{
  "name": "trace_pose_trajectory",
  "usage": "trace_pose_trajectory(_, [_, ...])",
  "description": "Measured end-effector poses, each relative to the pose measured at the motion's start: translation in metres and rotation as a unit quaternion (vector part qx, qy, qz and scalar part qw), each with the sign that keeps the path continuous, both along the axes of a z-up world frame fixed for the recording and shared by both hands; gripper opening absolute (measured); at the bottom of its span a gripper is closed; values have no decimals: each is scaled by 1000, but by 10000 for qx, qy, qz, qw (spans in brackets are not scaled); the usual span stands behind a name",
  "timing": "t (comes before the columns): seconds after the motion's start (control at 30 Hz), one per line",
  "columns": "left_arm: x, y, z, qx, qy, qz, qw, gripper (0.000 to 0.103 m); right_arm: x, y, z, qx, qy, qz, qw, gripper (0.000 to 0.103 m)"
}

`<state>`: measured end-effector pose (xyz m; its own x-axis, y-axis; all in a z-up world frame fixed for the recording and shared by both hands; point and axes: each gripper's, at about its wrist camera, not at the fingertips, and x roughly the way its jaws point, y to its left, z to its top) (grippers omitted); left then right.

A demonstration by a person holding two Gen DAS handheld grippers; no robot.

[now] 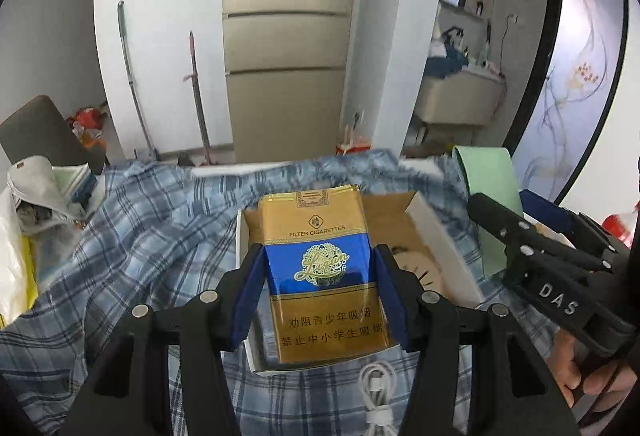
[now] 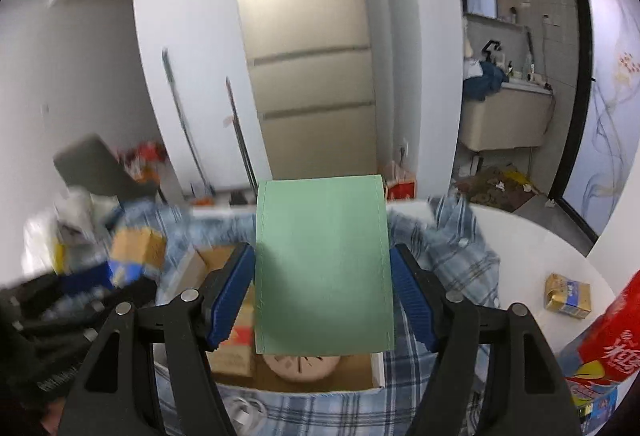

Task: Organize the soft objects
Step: 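Carry the cigarette pack with the left tool while the right tool carries the green card into the box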

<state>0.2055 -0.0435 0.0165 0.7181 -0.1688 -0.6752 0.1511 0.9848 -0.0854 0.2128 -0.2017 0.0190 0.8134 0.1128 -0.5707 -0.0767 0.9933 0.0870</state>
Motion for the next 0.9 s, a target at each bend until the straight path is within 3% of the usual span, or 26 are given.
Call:
trace_pose_trajectory(0.27, [27,7,-49,183,597,153,9979,56,22,5,-55,-119,721,112,9973,69])
trace_pose_trajectory(0.43, [37,10,-70,200,916,205,9954,56,24,9,-75,-22,878,254,9958,69])
trace_pose_trajectory(0.57, [37,10,-73,302,887,239,9953,57,23,13,-82,-13,1011,335,9943,69])
trace_pose_trajectory(0.77, [32,9,-65,305,657,309,9969,74,22,16,-83,-104,869,360,9955,70])
trace_pose_trajectory(0.83, [32,11,-63,281,606,326,9972,81,21,14,-81,-72,797,314,9963,78])
trace_pose_trajectory(0.9, [30,12,-61,235,535,354,9977,81,21,12,-78,-48,714,276,9971,80])
